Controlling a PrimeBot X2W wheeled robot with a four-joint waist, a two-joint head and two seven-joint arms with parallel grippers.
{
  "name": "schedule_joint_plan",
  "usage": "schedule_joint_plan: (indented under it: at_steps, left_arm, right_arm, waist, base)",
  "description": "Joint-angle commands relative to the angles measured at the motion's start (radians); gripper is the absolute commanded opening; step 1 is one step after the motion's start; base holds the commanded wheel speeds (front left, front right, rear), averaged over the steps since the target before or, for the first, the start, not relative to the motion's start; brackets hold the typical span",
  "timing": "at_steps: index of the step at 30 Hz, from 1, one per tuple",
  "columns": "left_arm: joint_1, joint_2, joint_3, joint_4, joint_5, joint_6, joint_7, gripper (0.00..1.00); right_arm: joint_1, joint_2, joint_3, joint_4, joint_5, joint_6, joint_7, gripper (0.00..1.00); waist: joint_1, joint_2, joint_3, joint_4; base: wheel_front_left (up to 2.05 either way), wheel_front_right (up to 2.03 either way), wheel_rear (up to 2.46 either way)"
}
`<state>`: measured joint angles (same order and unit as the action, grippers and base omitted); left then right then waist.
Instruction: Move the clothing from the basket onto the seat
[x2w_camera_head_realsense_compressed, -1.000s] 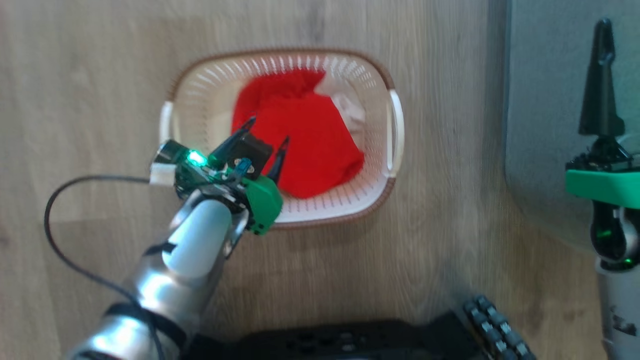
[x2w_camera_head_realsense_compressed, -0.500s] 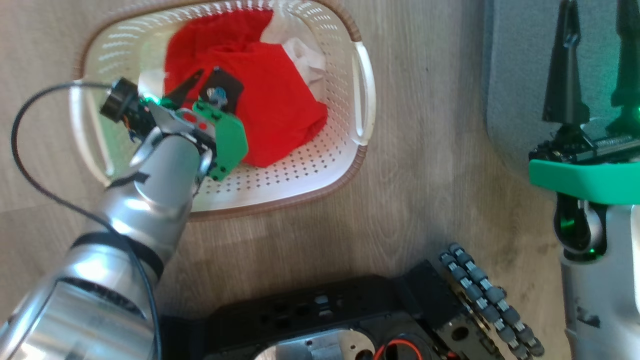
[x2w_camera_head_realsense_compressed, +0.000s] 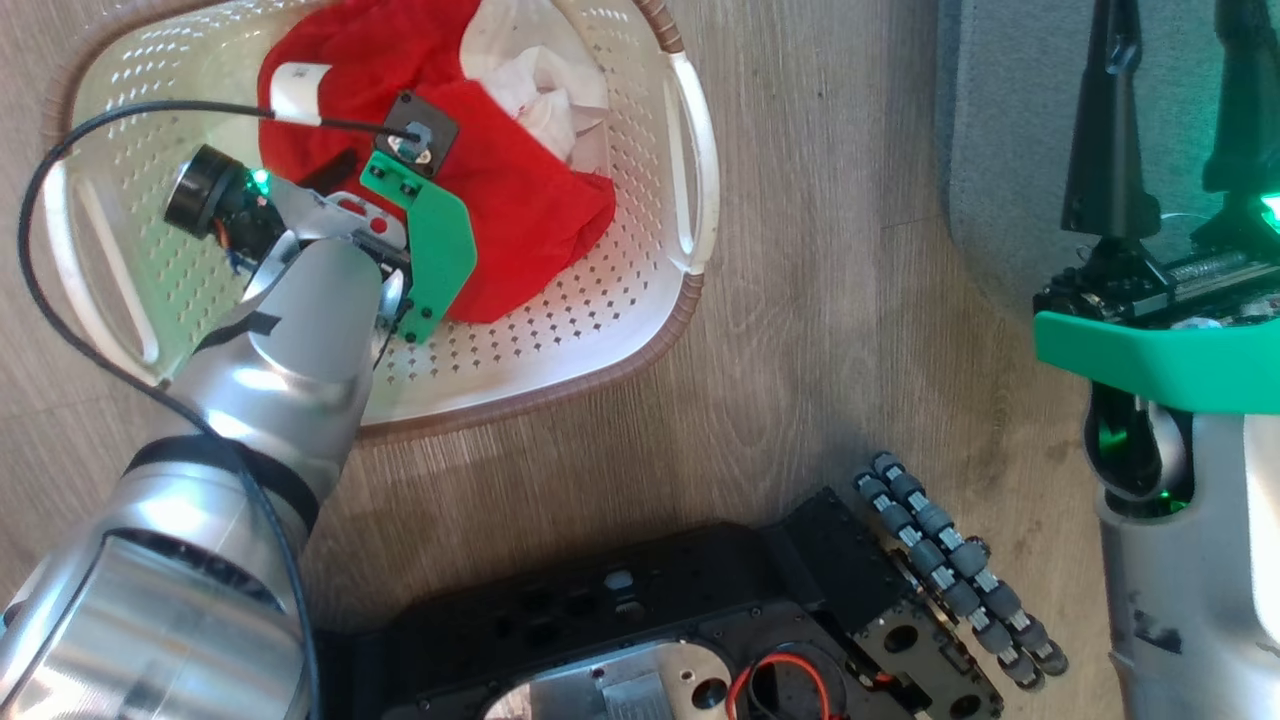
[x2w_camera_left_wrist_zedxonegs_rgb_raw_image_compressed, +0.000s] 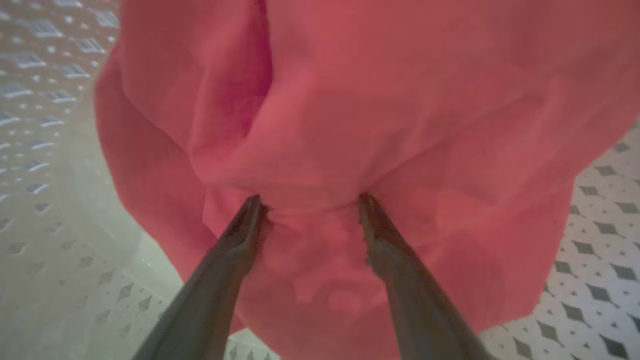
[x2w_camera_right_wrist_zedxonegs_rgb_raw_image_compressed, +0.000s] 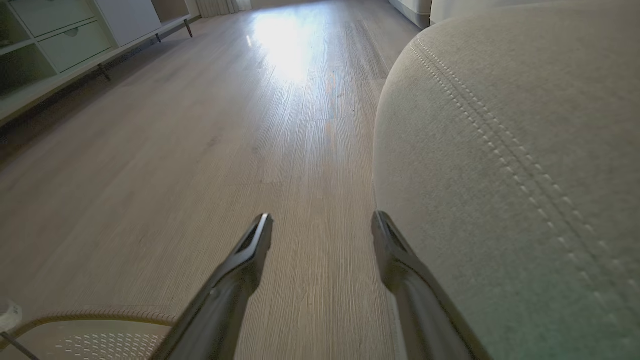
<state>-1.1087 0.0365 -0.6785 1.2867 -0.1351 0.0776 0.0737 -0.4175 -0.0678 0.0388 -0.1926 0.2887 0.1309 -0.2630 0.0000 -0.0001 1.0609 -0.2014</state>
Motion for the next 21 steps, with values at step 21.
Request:
schedule_joint_plan:
  at_steps: [21]
  left_arm:
    - [-0.011,0.021,-0.048,0.004,0.006,0.079,0.047,1.00]
  right_arm:
    - [0.110,0.007,-0.010,-0.058,-0.009,0.000,0.001,1.00]
  waist:
    - [0.0000,0.0001,0.041,0.015]
  base:
    - [0.00,0.00,0.00]
